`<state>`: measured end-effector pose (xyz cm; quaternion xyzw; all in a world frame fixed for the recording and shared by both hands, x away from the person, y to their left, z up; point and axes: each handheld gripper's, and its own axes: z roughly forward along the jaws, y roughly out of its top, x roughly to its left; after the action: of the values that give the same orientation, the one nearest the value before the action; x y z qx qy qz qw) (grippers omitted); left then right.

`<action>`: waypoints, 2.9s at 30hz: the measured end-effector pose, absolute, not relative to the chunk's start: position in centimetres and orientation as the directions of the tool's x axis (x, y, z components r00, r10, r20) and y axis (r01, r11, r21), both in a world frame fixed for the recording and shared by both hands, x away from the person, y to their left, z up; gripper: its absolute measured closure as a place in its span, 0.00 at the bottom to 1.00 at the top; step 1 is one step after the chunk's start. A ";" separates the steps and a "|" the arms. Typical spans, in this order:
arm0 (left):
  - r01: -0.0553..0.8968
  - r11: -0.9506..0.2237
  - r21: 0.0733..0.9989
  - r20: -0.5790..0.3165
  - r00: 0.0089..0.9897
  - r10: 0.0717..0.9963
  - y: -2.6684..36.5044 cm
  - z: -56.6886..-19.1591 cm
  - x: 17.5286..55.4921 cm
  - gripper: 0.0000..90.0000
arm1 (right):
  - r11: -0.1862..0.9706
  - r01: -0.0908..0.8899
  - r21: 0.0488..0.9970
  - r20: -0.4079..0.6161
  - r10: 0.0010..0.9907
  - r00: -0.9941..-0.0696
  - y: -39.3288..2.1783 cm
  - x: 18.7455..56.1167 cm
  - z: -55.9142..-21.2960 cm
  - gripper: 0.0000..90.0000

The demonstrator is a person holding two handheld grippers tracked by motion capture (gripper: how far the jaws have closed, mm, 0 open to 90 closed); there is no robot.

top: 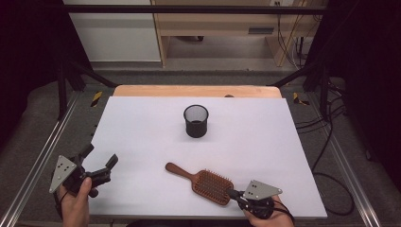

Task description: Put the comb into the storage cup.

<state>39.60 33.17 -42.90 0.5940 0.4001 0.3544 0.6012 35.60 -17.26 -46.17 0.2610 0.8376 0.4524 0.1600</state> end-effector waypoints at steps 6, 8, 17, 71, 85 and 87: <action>0.051 0.043 0.998 -0.061 0.428 0.902 33.1 -42.9 39.6 0.02 | 0.467 0.299 0.832 -0.028 0.575 -0.818 -17.0 35.4 -46.3 1.00; 0.052 0.042 0.998 -0.060 0.429 0.902 33.1 -43.0 39.6 0.02 | 0.473 0.299 0.829 -0.030 0.571 -0.820 -17.0 35.4 -46.3 1.00; 0.055 0.039 0.998 -0.059 0.432 0.900 33.0 -43.0 39.7 0.02 | 0.501 0.327 0.801 -0.037 0.587 -0.809 -16.6 35.9 -46.8 1.00; 0.077 0.027 0.997 -0.057 0.426 0.903 33.0 -43.1 39.9 0.03 | 0.495 0.304 0.814 -0.058 0.591 -0.805 -8.7 43.4 -47.3 1.00; 0.095 0.011 0.995 -0.051 0.429 0.902 32.8 -43.2 39.9 0.03 | 0.482 0.303 0.822 -0.048 0.590 -0.806 -5.9 44.9 -47.4 1.00; 0.096 0.009 0.995 -0.050 0.430 0.902 32.8 -43.2 39.9 0.03 | 0.482 0.305 0.821 -0.048 0.591 -0.805 -5.6 45.2 -47.4 1.00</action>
<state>39.91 32.78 -43.17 0.6131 0.4069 0.3459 0.5821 45.21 -5.63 -47.39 0.2651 0.8449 0.4344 0.1649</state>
